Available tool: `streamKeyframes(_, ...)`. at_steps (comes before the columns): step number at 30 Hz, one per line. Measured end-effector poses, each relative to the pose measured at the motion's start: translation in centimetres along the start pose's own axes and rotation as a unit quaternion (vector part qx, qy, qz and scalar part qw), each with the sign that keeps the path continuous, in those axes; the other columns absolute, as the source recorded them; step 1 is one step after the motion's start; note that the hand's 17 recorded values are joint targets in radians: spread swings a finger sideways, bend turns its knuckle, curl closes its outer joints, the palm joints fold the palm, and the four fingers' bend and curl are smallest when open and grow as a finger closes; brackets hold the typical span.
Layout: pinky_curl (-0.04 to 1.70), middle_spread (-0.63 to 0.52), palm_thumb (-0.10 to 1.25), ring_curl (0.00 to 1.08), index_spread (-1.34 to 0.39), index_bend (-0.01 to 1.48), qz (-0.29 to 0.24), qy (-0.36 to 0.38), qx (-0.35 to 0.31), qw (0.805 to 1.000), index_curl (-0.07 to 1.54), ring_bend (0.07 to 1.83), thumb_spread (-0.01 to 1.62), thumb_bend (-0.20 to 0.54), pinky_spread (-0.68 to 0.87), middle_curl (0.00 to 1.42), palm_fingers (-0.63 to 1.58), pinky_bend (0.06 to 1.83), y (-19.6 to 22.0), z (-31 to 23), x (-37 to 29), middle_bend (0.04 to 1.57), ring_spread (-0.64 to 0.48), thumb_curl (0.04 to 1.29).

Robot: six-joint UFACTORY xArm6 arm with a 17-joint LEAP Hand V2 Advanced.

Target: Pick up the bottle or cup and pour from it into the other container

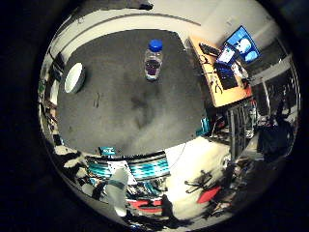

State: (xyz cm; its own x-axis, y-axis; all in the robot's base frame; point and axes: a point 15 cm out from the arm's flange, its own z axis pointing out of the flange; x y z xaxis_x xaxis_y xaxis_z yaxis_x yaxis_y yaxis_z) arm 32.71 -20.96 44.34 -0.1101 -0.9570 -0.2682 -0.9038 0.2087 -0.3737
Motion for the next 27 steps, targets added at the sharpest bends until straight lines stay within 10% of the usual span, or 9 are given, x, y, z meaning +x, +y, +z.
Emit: streamKeyframes(27,0.0,0.04,0.57,0.24,-0.26,0.16,0.127,-0.129,0.109,0.977,0.28,0.44,1.0,-0.029,0.43,0.35,0.2,0.82,-2.1,8.3,15.0,0.3,0.16,0.33)
